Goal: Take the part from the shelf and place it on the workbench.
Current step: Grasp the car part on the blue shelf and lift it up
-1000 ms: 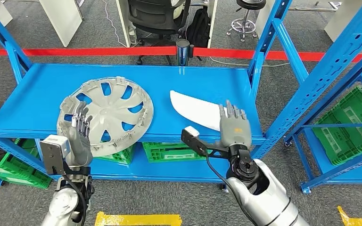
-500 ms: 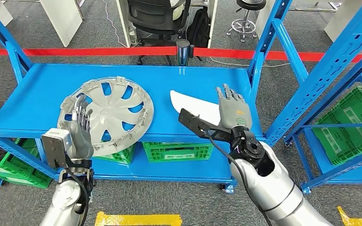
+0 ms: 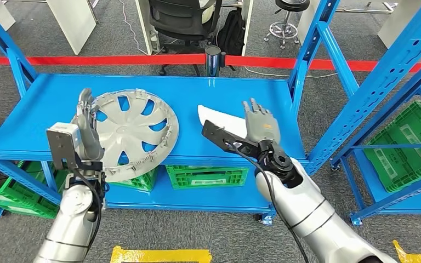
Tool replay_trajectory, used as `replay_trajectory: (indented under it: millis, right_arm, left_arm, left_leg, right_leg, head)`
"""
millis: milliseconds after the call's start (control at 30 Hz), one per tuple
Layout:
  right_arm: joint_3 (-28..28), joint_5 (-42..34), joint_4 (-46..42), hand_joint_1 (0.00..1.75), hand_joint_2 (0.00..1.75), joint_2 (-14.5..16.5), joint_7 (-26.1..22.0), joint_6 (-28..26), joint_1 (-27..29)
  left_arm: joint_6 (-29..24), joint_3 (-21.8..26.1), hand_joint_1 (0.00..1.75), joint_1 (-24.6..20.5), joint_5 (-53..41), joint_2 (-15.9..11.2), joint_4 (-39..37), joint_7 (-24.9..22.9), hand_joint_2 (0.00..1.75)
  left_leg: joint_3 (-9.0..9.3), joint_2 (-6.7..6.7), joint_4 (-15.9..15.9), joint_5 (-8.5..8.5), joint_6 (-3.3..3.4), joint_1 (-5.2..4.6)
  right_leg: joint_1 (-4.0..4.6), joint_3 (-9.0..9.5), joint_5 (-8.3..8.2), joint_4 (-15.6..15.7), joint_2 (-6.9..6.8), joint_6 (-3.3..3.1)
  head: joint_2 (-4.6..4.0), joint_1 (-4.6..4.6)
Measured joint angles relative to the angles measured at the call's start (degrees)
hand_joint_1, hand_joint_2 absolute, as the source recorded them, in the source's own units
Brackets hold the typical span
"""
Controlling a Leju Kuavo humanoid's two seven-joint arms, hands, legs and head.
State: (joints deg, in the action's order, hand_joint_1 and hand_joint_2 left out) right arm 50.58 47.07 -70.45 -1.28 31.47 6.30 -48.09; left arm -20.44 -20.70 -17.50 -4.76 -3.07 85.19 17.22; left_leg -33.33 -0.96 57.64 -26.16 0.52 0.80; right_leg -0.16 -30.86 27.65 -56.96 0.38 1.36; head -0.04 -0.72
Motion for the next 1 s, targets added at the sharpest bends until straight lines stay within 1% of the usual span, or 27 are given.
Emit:
replay_trajectory:
  millis: [100, 233, 500, 633, 1000]
  right_arm:
    - [0.65, -0.83, 3.06, 0.0, 1.75, 1.78, -1.72, -0.98, -0.58]
    - [1.7, -0.58, 5.71, 0.0, 1.75, 3.81, -2.85, -2.12, -1.01]
    - [3.85, 4.5, 9.67, 0.0, 1.75, 7.23, -7.58, -7.57, -1.86]
    - [4.48, 5.67, 11.13, 0.0, 1.75, 8.96, -8.17, -8.32, -1.93]
    - [5.51, 6.21, 16.15, 0.0, 1.75, 12.33, -11.01, -9.98, -1.89]
  left_arm:
    - [-0.49, 0.55, 0.0, -1.75, -0.1, -0.47, -1.56, -0.67, 0.0]
    - [-0.81, 1.39, 0.0, -2.77, -0.07, -1.1, -2.87, -1.14, 0.0]
    - [-2.07, 2.36, 0.0, -3.91, 1.18, -1.85, -5.35, -1.0, 0.0]
    - [-2.36, 2.78, 0.0, -4.77, 1.37, -1.99, -6.21, -1.03, 0.0]
    - [-2.63, 3.02, 0.0, -6.39, 1.87, -1.98, -8.57, -0.84, 0.0]
  left_leg:
    - [0.0, 0.0, 0.0, 0.01, -0.01, 0.0]
    - [0.0, 0.0, 0.0, 0.01, -0.02, 0.0]
    - [-0.01, 0.01, 0.0, 0.02, -0.01, 0.0]
    - [0.0, 0.0, 0.0, 0.02, -0.01, 0.0]
    - [0.0, 0.01, 0.0, 0.03, 0.0, 0.0]
  right_leg:
    - [0.0, 0.0, 0.0, -0.03, 0.0, 0.0]
    - [0.0, -0.03, 0.0, -0.03, 0.0, 0.0]
    - [-0.01, -0.04, 0.0, -0.03, 0.01, 0.0]
    - [-0.01, -0.04, 0.0, -0.03, 0.0, 0.0]
    - [-0.01, -0.04, -0.01, -0.03, 0.01, -0.02]
  head:
    - [0.0, 0.02]
    - [0.0, 0.03]
    - [0.0, 0.02]
    - [0.0, 0.03]
    - [0.0, 0.01]
